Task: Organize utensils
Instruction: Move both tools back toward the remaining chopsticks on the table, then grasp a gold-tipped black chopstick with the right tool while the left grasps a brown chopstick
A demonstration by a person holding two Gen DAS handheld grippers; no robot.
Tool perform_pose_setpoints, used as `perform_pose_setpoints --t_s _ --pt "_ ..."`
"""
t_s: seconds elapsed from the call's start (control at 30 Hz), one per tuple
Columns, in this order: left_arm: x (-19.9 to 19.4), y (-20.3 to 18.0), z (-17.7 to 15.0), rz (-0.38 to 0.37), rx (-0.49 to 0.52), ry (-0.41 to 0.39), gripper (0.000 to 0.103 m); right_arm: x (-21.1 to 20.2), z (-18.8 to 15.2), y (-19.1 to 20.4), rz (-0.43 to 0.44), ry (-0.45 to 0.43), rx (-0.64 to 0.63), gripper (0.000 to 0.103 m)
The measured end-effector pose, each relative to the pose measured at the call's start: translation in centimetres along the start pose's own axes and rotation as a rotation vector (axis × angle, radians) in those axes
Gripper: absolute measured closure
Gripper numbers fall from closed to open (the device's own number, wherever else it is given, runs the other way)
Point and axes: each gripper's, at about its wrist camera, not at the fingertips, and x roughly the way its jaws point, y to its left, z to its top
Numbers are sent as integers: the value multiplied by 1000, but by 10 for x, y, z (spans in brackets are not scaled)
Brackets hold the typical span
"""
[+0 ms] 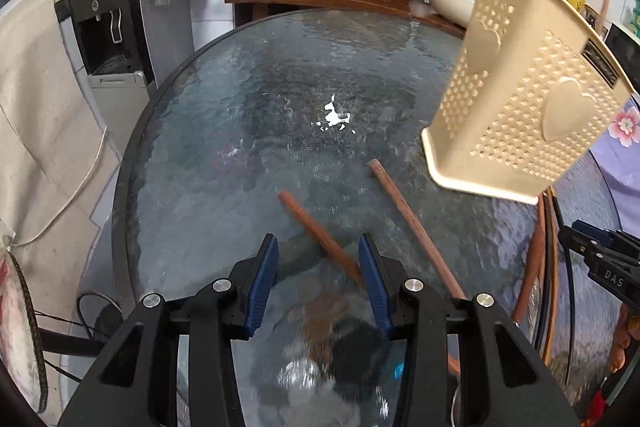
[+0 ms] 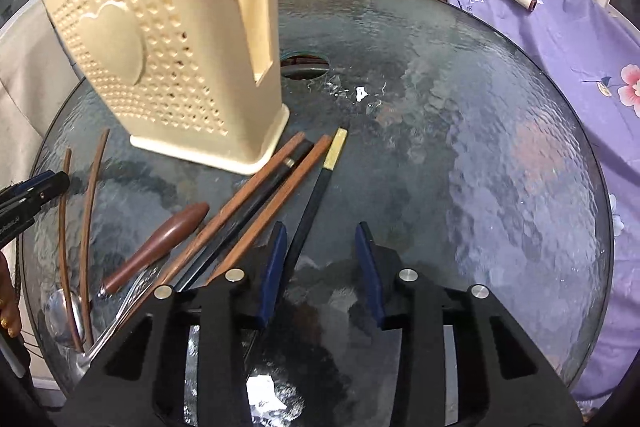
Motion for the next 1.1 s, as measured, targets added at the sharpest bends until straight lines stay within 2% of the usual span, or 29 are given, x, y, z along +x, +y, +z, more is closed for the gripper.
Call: perform_pose_setpoints --t_s 0.2,0.43,0.5,0.67,0.83,1.1 --pt "10 -12 12 16 40 26 62 9 14 -9 -1 4 12 74" --pt "16 -36 13 24 114 29 73 19 31 -10 -5 19 14 81" --pt "16 -38 12 19 116 29 74 21 34 -9 -12 18 10 86" --pt "16 -41 11 24 125 21 86 23 36 -1 -37 9 -23 93" --pt "16 -42 10 25 125 21 87 22 31 3 -48 -7 -34 94" --pt "17 -42 12 -2 84 22 90 19 25 -2 -27 -24 19 95"
